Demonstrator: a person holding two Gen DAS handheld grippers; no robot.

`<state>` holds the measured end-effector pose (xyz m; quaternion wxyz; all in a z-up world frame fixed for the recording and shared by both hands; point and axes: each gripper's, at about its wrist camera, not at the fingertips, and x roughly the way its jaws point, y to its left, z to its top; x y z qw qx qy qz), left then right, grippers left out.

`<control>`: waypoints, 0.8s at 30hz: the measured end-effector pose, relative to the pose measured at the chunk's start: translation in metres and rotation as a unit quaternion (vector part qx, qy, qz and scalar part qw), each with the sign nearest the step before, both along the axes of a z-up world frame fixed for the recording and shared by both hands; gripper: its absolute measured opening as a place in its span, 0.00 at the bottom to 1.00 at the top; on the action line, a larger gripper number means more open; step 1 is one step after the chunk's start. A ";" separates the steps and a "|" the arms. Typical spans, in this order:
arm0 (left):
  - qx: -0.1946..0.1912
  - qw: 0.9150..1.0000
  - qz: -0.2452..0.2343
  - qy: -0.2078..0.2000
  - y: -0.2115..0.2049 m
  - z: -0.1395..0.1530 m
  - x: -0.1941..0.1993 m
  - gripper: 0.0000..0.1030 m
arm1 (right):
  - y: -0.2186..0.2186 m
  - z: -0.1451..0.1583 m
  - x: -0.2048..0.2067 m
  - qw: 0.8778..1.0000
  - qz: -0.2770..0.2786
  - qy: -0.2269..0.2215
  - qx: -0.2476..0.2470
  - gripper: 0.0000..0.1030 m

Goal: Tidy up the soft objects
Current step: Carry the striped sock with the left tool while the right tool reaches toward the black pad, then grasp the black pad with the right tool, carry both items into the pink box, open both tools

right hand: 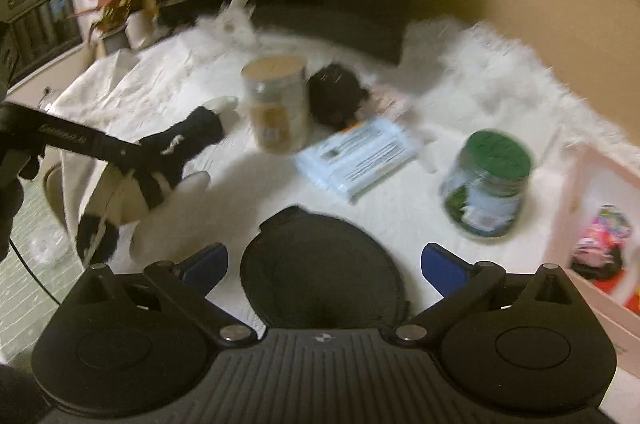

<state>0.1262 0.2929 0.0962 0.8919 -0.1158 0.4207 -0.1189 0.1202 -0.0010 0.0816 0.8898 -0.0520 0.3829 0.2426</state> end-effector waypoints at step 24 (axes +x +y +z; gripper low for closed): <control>-0.040 0.995 -0.058 0.077 -0.045 -0.041 -0.018 0.23 | -0.024 -0.033 0.025 0.972 0.036 0.183 0.146 0.38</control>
